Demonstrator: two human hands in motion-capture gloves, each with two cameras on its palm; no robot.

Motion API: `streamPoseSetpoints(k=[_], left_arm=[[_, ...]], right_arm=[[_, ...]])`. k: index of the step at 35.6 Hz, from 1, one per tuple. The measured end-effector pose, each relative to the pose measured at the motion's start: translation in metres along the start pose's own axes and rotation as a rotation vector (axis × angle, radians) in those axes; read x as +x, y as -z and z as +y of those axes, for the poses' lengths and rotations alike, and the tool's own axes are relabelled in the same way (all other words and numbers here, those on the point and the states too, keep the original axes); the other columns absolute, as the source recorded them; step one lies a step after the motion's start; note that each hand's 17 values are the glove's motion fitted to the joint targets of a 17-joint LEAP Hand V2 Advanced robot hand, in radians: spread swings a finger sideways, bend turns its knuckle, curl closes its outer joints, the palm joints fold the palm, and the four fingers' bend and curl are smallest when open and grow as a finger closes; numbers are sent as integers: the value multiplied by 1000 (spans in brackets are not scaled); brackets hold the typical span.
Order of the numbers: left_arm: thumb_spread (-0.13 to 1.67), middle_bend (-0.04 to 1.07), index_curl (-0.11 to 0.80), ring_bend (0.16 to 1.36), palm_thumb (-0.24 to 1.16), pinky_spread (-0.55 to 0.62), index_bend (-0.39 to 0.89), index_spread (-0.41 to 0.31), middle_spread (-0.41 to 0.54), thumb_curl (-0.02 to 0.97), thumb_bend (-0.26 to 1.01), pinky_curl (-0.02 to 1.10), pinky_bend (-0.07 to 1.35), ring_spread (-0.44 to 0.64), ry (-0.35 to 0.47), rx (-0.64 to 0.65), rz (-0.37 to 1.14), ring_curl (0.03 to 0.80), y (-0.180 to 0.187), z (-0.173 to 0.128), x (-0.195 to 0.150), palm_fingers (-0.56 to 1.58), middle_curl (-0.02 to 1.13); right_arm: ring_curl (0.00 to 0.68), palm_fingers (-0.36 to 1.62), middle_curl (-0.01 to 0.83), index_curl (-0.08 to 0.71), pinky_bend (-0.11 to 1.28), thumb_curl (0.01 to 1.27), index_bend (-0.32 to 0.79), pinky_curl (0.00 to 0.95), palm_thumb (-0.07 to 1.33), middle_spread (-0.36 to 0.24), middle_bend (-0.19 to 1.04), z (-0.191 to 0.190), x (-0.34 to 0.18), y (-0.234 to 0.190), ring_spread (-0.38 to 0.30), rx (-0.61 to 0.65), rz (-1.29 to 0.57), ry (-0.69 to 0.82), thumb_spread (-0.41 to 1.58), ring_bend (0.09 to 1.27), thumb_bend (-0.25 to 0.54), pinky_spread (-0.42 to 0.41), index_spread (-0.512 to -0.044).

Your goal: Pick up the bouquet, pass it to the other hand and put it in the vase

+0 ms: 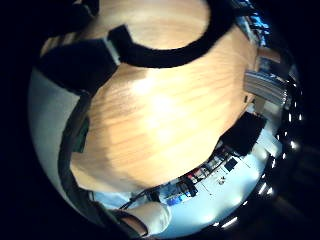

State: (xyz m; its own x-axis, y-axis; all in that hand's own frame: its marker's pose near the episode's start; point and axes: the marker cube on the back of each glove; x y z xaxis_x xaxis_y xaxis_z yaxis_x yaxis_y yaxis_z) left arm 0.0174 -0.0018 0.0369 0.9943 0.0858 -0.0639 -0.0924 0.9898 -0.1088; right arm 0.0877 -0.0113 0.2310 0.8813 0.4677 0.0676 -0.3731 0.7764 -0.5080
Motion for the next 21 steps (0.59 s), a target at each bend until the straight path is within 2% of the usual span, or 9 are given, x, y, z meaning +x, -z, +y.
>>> streamPoseSetpoints(k=[4,7,8,9,10,14,17,19,21], left_arm=[[1182,170,351,559,137,437,172,51,250,228,-17,318,355,396,6,-8,0,259,1,2,0,278,248],[1182,169,352,557,137,437,171,50,249,229,-17,319,353,396,0,-10,5,260,1,3,0,278,250],[1182,168,353,556,137,437,172,50,247,229,-17,319,352,395,1,-12,7,261,2,3,0,279,251],[1182,167,356,554,137,437,175,48,243,229,-17,320,351,395,3,-14,11,261,3,3,-1,280,251],[1182,167,356,554,137,437,175,47,242,230,-17,320,350,395,6,-16,15,261,4,3,-2,281,252],[1187,171,358,550,137,433,172,46,239,230,-16,320,344,394,19,-39,39,261,8,0,-6,287,255],[1188,169,359,544,137,430,176,41,234,231,-16,323,342,391,8,-69,77,260,13,0,-7,294,257],[1189,171,364,536,137,426,183,34,225,231,-17,323,339,388,-1,-87,102,258,16,0,-6,312,259],[1191,176,366,528,138,424,182,31,222,232,-16,320,332,387,-7,-98,125,256,20,-2,-5,320,262]], right_arm=[[299,569,368,188,708,333,307,322,640,-25,295,-1,1,0,54,51,-15,-45,966,532,33,254,-323],[295,662,372,226,639,344,346,306,716,-46,289,2,0,2,11,52,-26,-83,957,499,51,218,-330],[292,694,373,243,614,349,369,299,746,-53,289,4,-1,3,-1,49,-13,-99,952,481,59,209,-327],[285,814,393,277,551,385,447,285,872,-69,346,4,-2,5,-30,48,10,-118,956,445,131,174,-289],[285,859,395,268,528,393,422,276,894,-71,356,4,-3,6,-55,52,38,-134,948,449,135,150,-275],[349,1280,438,258,563,452,222,293,946,-107,451,-4,-1,12,-151,148,102,-158,778,646,110,-99,-245],[419,1463,488,279,637,470,166,344,971,-127,546,-7,3,19,-165,294,89,-189,783,800,102,-158,-240],[442,1614,521,340,612,418,350,353,872,-134,633,-6,6,28,-173,388,55,-226,881,826,34,-170,-237],[466,1592,543,365,626,419,411,374,897,-137,678,-6,8,40,-174,479,-2,-239,906,855,38,-189,-231]])
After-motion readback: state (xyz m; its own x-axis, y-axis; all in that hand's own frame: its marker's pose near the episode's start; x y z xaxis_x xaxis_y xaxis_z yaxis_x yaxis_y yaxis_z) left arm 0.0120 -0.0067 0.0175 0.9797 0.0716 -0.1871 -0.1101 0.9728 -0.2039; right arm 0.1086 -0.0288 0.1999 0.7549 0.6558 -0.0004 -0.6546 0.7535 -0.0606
